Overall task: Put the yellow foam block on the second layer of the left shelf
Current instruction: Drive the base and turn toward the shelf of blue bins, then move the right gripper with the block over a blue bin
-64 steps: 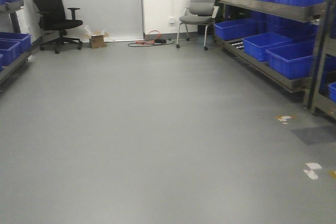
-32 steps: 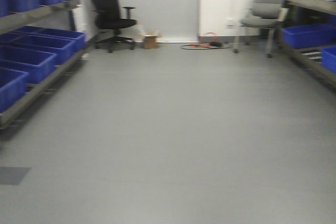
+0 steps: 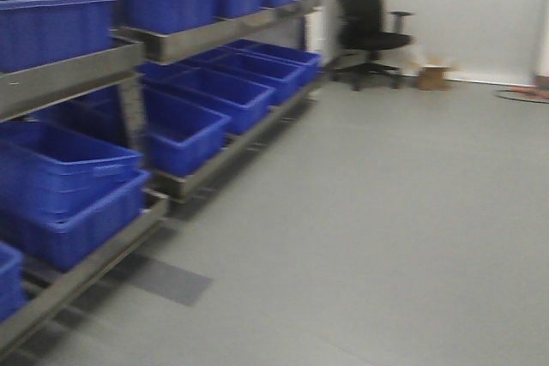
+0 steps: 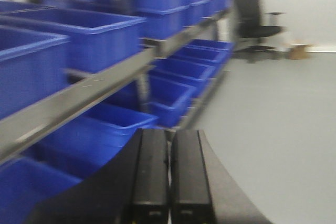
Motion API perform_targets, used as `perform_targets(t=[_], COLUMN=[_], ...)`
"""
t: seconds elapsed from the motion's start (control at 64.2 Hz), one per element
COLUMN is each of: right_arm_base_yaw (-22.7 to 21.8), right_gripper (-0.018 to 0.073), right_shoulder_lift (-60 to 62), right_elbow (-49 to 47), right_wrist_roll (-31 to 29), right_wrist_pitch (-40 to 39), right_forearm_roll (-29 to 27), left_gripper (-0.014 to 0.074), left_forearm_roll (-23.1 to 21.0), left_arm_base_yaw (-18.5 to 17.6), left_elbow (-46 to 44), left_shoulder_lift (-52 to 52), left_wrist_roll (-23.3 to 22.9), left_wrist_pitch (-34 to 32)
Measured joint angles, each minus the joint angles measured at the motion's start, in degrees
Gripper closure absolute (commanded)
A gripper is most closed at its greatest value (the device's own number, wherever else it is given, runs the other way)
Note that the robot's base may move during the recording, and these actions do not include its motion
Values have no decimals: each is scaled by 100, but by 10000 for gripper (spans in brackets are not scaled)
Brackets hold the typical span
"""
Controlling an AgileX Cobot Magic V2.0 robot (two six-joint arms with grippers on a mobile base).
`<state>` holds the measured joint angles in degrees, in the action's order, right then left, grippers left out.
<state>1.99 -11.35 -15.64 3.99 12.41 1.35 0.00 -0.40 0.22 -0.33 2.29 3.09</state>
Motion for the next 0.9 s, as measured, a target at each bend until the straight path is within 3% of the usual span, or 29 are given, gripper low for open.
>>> perform_targets(t=[0.904], right_arm_base_yaw=[0], right_gripper=[52], right_shoulder_lift=[0], right_elbow=[0], right_wrist_roll=[0], right_wrist_pitch=[-10], right_forearm_roll=[0], left_gripper=[473], left_forearm_roll=[0], left_arm_base_yaw=[0], left_elbow=[0], left_shoulder_lift=[0], left_wrist_roll=[0], left_wrist_pitch=[0])
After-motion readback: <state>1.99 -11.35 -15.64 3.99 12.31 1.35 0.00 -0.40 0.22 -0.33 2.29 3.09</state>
